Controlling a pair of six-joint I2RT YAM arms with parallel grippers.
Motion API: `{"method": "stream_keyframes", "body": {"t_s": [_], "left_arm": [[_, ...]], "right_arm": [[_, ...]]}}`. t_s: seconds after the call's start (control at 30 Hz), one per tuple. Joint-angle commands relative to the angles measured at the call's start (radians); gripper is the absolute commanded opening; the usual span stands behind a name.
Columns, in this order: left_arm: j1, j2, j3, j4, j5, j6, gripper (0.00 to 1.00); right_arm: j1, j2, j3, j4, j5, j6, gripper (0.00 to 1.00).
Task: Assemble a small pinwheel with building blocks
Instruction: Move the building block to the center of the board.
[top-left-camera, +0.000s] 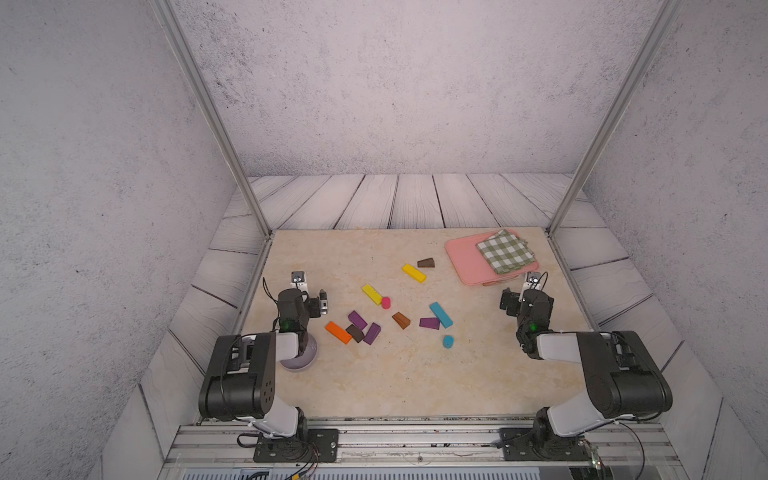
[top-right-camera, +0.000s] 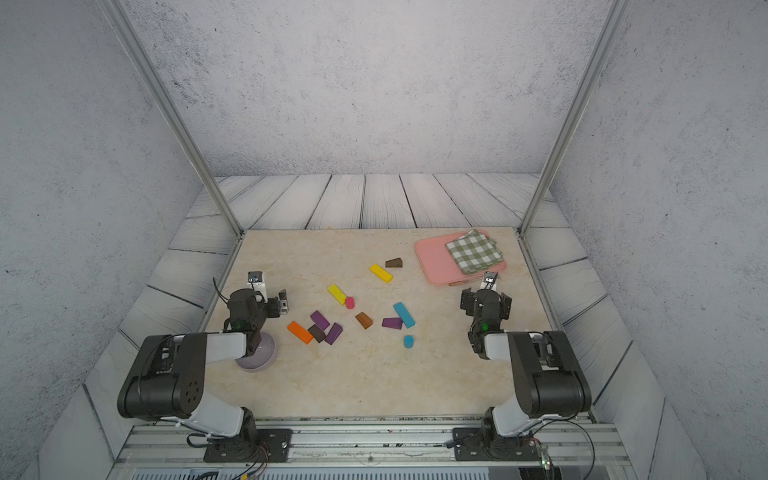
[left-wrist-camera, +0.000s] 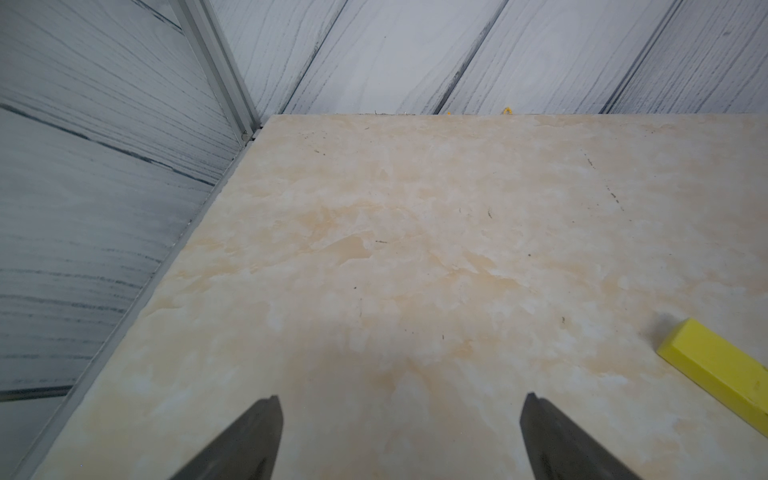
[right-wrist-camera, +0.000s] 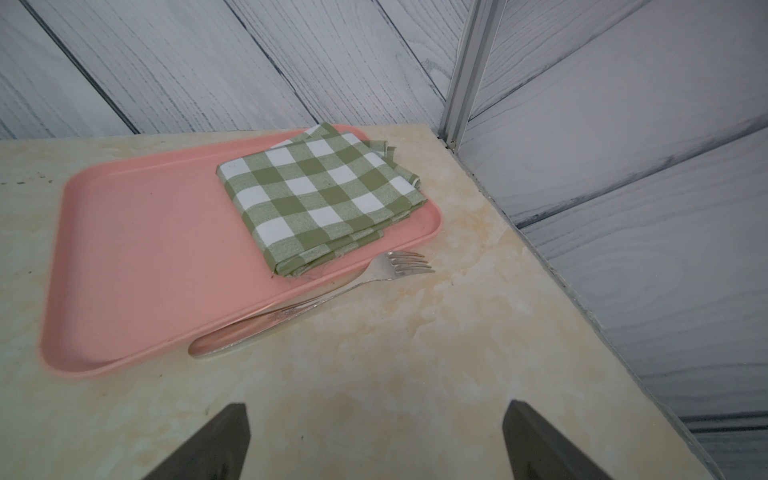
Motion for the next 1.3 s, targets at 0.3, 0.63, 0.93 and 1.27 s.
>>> {"method": "stream_keyframes", "body": {"t_s": [0.3, 0.63, 0.93, 1.27], "left_arm": [[-0.014, -0.226, 0.226, -0.507, -0.069, -0.164, 0.96], [-0.066, -0.049, 0.483, -0.997, 0.431, -0.696, 0.96], [-0.433, -0.022, 0.692, -1.396, 0.096, -0.573, 0.96], [-0.638, 0.287, 0.954, -1.548, 0.049, -0.562, 0.92]], "right_arm": [[0.018, -0.184, 0.163, -0.457, -0.086, 0.034, 0.99], [0.012, -0.320, 0.271, -0.676, -0.661, 0.317, 0.99], [0.015, -0.381, 0.241, -0.814, -0.619, 0.271, 0.99], [0.014, -0.367, 0.228, -0.817, -0.658, 0.273, 0.99]]}}
